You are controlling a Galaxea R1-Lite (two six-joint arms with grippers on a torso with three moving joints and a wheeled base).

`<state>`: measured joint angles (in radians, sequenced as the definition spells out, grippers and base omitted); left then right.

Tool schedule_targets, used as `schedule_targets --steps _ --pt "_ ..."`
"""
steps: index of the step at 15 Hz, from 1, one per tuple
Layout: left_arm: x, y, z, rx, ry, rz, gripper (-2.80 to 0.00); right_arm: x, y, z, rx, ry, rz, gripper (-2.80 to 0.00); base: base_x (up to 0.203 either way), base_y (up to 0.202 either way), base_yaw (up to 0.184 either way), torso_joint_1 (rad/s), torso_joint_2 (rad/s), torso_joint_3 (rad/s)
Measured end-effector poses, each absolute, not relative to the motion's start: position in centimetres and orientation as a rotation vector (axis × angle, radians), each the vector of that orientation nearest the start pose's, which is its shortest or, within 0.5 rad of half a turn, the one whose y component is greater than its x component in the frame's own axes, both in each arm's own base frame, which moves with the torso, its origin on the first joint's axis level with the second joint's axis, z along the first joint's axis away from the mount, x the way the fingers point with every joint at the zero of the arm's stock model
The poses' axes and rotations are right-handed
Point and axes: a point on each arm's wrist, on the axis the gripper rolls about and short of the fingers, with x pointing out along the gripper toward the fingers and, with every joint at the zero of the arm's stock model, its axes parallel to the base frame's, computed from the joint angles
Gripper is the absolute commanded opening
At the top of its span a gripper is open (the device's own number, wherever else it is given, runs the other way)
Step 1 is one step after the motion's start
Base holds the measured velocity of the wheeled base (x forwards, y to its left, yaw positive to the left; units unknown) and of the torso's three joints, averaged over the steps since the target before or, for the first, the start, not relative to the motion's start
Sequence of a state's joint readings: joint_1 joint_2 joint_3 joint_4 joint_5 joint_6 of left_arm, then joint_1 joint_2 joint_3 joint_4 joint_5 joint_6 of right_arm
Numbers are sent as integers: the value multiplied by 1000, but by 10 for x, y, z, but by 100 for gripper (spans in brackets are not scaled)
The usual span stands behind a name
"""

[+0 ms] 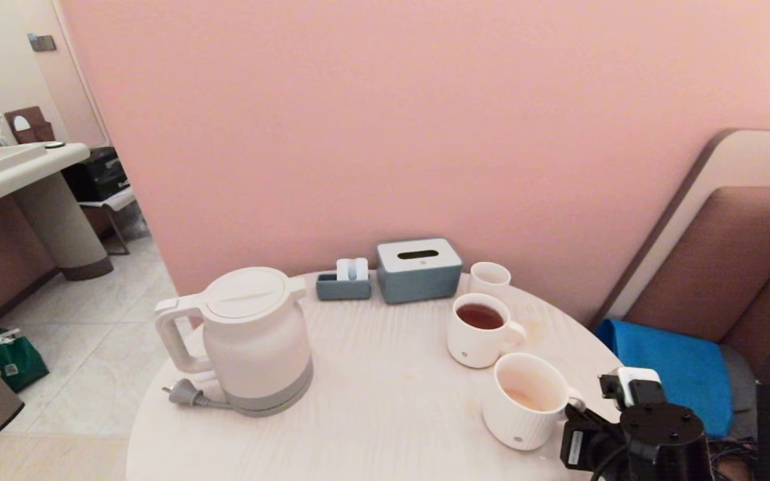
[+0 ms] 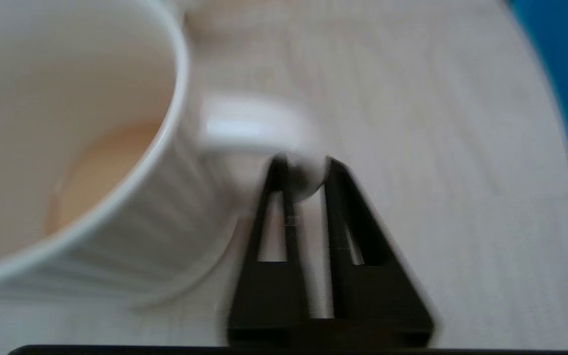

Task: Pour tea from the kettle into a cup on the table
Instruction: Put the cup down on the table

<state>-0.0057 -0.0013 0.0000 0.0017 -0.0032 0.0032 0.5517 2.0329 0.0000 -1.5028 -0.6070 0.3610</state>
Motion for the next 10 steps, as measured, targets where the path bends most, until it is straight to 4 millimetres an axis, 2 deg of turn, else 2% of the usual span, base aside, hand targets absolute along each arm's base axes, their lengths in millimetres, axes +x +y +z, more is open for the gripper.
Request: schedule_targets --steps 10 --pt "-23 0 75 3 0 -9 -280 181 98 29 40 440 -152 0 0 0 0 0 0 0"
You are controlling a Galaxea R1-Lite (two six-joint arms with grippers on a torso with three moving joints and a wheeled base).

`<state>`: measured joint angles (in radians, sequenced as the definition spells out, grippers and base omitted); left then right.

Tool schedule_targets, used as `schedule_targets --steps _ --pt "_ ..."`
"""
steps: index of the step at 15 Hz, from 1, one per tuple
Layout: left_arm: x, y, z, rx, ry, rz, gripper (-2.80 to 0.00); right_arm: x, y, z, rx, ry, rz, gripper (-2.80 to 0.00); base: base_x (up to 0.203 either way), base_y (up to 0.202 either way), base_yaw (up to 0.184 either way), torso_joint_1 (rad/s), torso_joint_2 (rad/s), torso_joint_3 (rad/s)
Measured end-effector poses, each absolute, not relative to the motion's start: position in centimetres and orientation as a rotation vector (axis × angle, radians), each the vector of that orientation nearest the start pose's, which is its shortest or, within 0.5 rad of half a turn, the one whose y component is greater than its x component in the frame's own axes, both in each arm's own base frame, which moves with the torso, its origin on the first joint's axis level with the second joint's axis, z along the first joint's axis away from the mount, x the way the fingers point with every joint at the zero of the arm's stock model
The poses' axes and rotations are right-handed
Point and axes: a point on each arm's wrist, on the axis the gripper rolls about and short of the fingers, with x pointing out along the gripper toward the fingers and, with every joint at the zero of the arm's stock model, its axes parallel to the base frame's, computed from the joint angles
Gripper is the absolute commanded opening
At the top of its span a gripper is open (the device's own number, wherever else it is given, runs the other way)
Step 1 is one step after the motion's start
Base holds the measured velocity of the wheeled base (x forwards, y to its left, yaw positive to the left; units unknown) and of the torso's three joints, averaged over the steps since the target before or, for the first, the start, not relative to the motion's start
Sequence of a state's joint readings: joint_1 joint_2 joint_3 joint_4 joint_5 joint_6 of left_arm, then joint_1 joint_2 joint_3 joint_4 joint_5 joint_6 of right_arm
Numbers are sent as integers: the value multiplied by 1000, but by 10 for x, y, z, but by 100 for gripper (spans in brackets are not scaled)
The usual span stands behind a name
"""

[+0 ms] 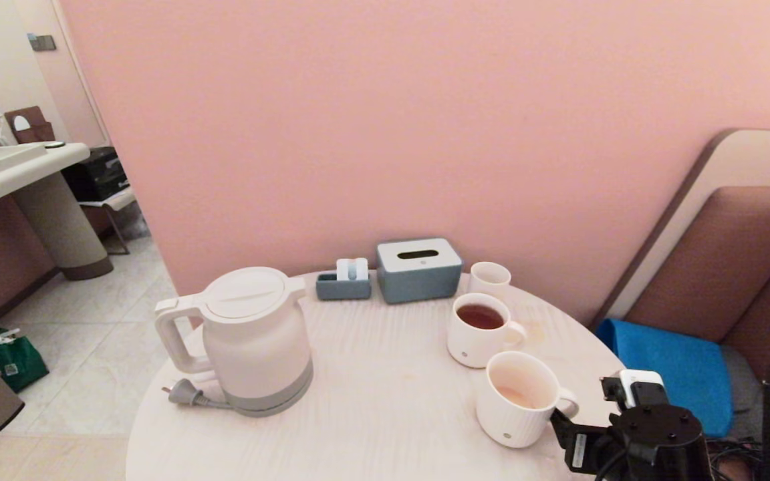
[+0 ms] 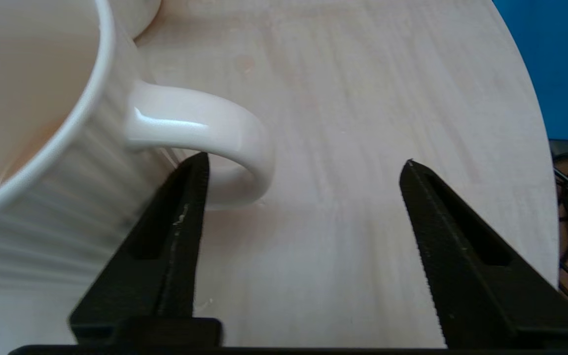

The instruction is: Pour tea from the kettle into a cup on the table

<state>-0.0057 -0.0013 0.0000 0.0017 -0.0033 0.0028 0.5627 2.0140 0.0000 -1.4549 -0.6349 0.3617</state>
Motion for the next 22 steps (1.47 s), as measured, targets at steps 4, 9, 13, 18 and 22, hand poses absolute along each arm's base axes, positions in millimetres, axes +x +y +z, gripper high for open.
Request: schedule_targets --steps 4,9,13,18,22 --pt "-23 0 75 3 0 -9 -280 171 96 35 8 475 -137 0 0 0 0 0 0 0" --pt "-23 0 75 3 0 -9 -280 162 92 45 -3 485 -133 0 0 0 0 0 0 0" --pt "-23 0 75 3 0 -9 -280 155 87 49 -19 511 -133 0 0 0 0 0 0 0" --pt "-23 0 75 3 0 -9 -280 137 76 67 -34 505 -113 0 0 0 0 0 0 0" --pt "-23 0 75 3 0 -9 -280 125 66 102 -67 427 -129 0 0 0 0 0 0 0"
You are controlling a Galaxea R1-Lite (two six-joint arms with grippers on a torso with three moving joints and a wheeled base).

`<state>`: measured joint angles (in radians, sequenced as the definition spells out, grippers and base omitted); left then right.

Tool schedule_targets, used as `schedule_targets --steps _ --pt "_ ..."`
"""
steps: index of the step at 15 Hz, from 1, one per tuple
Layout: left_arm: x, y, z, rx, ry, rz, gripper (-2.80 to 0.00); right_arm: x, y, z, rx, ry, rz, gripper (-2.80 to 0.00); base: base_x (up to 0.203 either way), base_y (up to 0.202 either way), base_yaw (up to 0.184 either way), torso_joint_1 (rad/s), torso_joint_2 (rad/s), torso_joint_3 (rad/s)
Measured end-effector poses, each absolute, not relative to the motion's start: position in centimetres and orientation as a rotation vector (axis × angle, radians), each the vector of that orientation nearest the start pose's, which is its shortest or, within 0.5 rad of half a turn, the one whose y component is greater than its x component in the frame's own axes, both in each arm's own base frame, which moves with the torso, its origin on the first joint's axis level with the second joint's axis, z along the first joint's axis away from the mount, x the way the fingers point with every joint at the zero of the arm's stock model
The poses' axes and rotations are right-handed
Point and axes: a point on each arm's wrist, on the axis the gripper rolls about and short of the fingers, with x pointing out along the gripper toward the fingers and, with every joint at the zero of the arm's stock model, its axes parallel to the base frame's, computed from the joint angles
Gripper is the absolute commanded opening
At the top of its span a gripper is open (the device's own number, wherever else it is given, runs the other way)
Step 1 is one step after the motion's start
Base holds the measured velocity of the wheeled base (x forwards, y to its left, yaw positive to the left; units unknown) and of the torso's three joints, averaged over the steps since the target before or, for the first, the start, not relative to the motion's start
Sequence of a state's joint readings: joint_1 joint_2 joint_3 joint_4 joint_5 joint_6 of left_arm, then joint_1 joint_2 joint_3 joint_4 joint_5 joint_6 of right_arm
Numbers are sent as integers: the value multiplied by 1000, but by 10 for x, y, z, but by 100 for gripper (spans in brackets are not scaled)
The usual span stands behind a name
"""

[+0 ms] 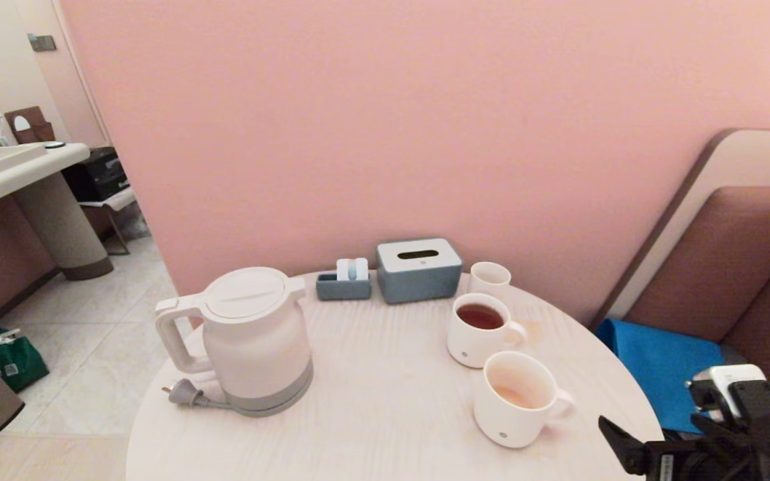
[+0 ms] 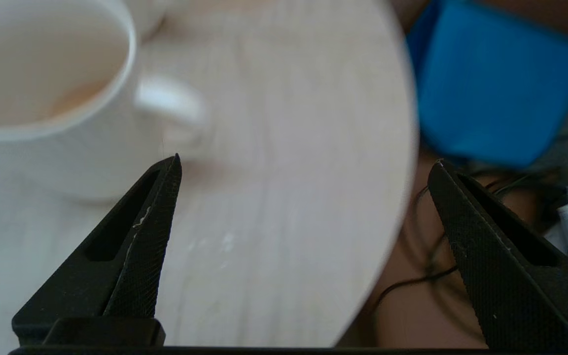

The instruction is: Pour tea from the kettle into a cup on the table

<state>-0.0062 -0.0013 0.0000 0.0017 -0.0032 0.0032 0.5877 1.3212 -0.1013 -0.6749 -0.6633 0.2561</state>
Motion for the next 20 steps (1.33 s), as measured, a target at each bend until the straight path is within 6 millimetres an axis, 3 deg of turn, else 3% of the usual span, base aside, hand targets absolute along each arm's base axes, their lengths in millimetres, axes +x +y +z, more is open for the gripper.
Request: schedule_targets --steps 3,6,9,13,17,20 --pt "-23 0 75 3 0 -9 -280 105 51 138 -110 354 -195 0 0 0 0 0 0 0" --pt "-23 0 75 2 0 -9 -280 68 24 155 -187 346 -298 0 0 0 0 0 0 0" --pt "-23 0 75 3 0 -9 -280 39 -4 152 -255 384 -539 0 0 0 0 0 0 0" --pt "-23 0 75 3 0 -9 -280 7 -17 145 -198 326 -766 0 0 0 0 0 0 0" --pt "-23 0 75 3 0 -9 -280 -11 -19 134 -146 273 -864 0 0 0 0 0 0 0" --pt "-23 0 75 3 0 -9 -280 -27 -17 122 -111 196 -812 0 0 0 0 0 0 0"
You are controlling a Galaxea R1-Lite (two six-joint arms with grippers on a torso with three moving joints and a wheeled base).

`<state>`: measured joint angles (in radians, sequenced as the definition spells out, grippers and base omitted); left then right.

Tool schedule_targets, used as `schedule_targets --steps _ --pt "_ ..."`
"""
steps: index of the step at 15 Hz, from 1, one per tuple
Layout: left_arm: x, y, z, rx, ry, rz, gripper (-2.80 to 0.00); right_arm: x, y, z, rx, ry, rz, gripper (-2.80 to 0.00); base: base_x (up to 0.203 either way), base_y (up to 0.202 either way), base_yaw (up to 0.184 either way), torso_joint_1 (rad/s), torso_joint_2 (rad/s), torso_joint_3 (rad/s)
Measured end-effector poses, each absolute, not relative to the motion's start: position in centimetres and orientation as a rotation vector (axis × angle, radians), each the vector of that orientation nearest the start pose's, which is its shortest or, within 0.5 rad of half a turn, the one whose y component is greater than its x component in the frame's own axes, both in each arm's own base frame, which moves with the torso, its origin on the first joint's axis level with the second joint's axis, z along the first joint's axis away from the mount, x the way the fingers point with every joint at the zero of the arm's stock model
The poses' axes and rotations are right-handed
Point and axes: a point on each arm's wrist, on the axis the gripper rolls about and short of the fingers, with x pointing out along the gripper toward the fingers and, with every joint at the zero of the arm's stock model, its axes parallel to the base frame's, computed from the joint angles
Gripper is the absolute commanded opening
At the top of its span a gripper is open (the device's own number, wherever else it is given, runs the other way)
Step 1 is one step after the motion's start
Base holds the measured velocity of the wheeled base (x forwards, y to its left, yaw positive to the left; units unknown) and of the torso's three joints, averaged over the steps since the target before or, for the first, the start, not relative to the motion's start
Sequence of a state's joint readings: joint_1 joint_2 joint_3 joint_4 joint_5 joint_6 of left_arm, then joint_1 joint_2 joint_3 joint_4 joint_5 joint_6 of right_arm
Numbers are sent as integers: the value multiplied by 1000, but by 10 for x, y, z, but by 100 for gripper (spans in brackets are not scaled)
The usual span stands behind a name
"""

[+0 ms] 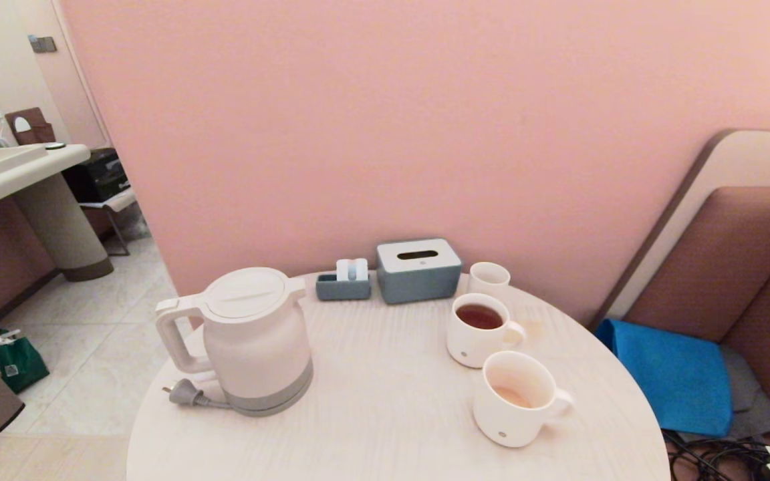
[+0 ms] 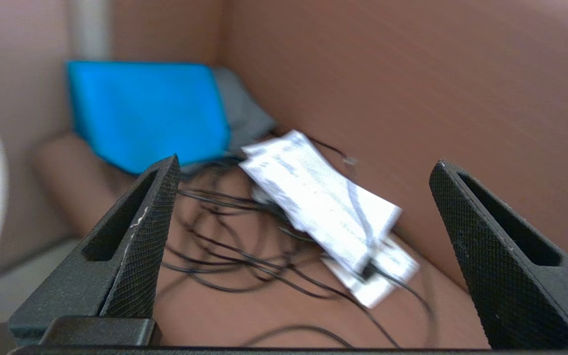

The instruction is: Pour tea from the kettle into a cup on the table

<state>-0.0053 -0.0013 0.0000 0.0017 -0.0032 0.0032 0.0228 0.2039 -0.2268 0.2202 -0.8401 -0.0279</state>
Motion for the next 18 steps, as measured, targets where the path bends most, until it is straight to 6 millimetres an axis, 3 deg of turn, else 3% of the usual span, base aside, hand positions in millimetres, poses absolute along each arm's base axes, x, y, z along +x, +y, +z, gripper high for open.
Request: schedule_targets --steps 5,8,18 --pt "-23 0 75 3 0 -9 -280 -37 -8 110 -72 -1 -355 0 0 0 0 0 0 0" --pt "-23 0 75 2 0 -9 -280 -28 -1 84 -73 37 -57 0 0 0 0 0 0 0" --pt "-23 0 75 3 0 -9 -280 -25 0 75 -73 37 25 0 0 0 0 0 0 0"
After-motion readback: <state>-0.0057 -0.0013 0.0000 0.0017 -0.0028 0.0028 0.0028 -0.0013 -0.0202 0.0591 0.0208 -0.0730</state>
